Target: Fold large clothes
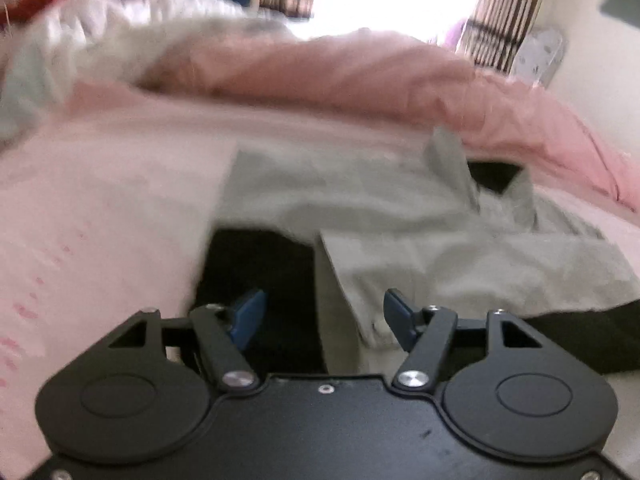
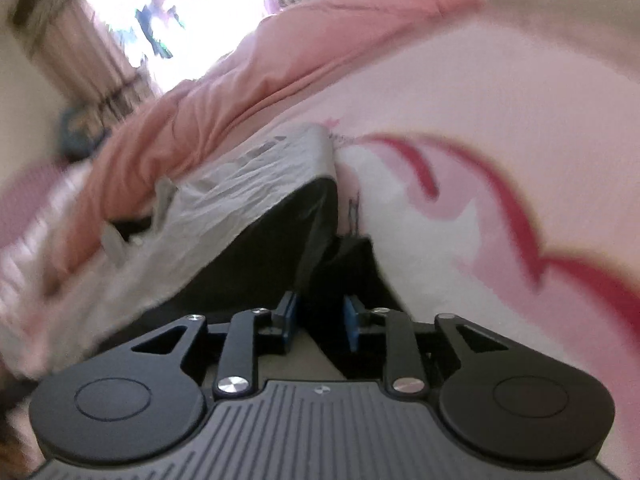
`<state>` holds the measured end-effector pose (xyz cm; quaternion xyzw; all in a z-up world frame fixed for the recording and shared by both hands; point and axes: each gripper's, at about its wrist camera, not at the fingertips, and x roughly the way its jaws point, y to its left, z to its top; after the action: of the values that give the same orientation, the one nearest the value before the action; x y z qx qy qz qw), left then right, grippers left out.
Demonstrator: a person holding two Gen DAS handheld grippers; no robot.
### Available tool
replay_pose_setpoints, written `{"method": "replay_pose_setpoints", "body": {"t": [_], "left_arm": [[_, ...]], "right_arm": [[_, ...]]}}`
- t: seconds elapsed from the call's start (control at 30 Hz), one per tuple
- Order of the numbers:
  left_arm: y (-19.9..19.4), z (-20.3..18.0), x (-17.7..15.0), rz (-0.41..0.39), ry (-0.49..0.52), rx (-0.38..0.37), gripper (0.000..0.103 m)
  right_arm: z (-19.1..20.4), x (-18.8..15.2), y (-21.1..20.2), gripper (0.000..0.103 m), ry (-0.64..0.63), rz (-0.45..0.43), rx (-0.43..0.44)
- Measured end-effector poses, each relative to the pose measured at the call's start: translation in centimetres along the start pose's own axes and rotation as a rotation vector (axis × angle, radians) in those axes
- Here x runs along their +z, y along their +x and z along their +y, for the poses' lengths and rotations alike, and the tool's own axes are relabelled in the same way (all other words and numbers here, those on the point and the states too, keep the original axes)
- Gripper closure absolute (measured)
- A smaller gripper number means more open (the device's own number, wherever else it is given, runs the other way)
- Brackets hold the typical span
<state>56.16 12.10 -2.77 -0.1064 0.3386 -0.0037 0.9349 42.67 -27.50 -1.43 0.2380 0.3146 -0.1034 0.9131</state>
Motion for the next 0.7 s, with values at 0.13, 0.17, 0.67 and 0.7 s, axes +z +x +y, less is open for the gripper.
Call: {"method": "replay_pose_setpoints", "body": {"t": [0.13,0.17,0.67,0.7], "left_arm": [[-2.4,-1.0,1.7,-0.049,0.013,-0.089,0.037],[-2.3,-1.8,1.8,-0.049,0.038,-0.103,0.037],[6.4,-5.4,-1.9,0.05,0.179,-0.023,0.03],[6.5,-5.5,-1.9,0.051,0.177,-0.02,0.03]], "right_arm": [[3.9,1.2,-2.1,0.066,-0.217,-0.158,-0.085],[4.9,1.6,-1.9,0.066,-0.25,-0.184,-0.06],[8.0,0.2,8.8,0.067,-0.447,-0.119,-0.172],[8.1,0.1,8.8,0.067,-0.45,-0.124,-0.177]]}}
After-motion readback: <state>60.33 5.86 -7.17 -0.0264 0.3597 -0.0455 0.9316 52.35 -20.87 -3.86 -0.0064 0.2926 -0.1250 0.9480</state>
